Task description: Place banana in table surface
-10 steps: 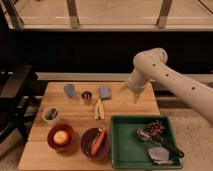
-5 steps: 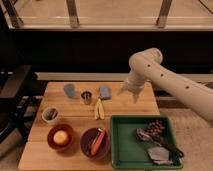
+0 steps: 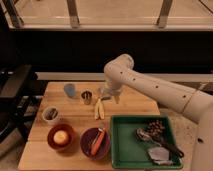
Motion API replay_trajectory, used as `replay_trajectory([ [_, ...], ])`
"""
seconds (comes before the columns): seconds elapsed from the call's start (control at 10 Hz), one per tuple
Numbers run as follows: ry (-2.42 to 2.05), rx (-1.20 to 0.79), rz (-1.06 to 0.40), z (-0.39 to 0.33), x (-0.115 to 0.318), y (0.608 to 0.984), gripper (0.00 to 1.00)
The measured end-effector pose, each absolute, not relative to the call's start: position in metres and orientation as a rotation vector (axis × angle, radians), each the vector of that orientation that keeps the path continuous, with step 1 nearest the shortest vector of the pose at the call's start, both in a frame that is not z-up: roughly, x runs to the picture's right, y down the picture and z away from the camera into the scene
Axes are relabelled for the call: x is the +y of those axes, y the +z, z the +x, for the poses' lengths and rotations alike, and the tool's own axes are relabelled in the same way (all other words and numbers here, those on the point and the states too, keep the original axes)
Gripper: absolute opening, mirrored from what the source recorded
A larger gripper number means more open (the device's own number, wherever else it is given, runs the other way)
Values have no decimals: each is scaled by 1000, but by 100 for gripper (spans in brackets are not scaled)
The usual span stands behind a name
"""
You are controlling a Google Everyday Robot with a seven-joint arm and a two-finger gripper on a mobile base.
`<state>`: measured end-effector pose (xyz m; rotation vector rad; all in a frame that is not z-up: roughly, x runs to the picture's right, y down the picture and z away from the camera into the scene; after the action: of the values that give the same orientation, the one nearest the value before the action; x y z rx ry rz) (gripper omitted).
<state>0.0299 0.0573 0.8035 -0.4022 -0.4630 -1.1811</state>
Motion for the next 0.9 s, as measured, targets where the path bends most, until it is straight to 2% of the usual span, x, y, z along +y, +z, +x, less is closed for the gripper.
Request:
replay_trajectory([
  [0.4, -1243, -492, -405, -10, 74, 853, 65],
  [0.9, -1233, -583, -500, -19, 83, 899, 65],
])
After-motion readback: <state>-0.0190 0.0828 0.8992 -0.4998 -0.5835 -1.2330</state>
